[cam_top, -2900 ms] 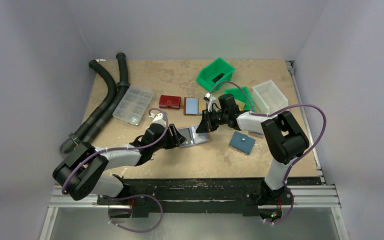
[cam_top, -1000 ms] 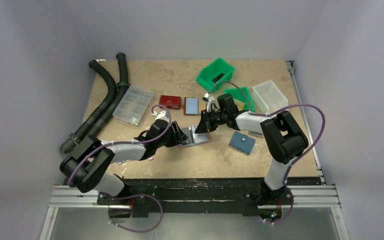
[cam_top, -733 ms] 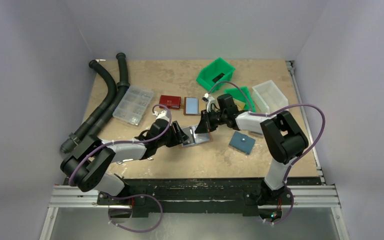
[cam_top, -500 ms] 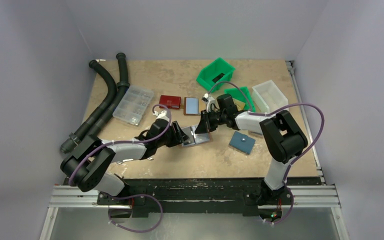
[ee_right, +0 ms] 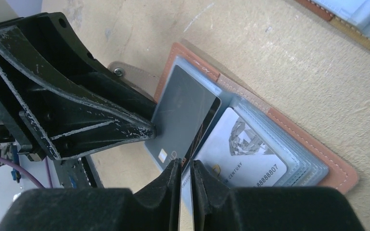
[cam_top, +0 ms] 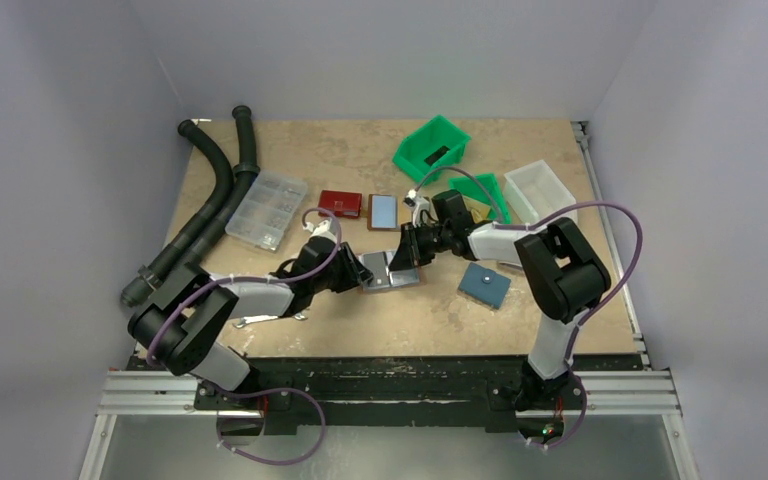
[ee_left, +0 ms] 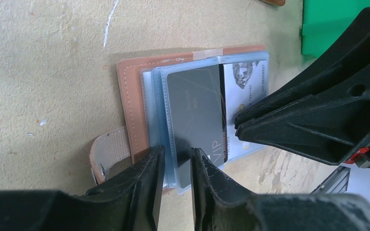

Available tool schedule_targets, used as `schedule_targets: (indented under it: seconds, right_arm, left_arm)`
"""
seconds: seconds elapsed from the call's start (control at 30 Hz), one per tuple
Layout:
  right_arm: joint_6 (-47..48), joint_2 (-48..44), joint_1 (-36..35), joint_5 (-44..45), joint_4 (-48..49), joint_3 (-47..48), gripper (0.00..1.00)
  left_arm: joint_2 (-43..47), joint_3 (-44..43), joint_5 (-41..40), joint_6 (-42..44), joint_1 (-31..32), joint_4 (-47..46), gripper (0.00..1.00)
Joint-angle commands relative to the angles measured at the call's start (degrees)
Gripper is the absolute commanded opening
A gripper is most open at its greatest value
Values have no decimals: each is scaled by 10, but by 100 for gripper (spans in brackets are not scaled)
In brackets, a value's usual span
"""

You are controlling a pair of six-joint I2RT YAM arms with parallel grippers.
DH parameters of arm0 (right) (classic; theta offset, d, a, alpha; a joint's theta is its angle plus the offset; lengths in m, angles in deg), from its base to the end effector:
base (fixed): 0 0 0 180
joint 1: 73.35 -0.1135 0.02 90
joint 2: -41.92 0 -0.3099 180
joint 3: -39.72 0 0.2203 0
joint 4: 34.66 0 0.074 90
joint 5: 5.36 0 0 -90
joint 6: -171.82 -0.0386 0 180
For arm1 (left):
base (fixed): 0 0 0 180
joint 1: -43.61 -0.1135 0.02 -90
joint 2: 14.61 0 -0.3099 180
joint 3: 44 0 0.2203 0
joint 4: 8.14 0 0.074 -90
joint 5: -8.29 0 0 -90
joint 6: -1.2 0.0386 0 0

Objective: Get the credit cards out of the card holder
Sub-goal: Remove the credit card from the card holder.

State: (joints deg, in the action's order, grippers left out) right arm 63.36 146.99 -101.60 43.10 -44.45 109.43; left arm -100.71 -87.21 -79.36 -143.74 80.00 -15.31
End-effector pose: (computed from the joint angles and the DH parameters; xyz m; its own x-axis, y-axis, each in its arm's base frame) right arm 0.2987 0.1895 0.2123 -0.8350 -0.1796 -0.5201 -0.5291 0.5217 0.6693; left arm 0.2017 -0.1506 0.2070 -0.7771 -0.4432 -0.4468 -0.0288 0.7342 -0.6783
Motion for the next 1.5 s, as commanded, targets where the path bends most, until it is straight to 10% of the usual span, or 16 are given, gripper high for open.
schedule_targets:
  seconds: [0.0, 0.43, 1.47]
  right_arm:
    - [-16, 6, -4, -16, 14, 16, 20]
    - [-19, 4, -3, 36, -3, 21, 31]
    - [-66, -15, -4, 170, -89, 56, 46]
  left_arm:
    - [-18, -8, 9, 8, -3, -30, 28]
    - [-61, -25, 7, 26, -3, -10, 7]
    - [-78, -8, 19, 14, -11, -38, 0]
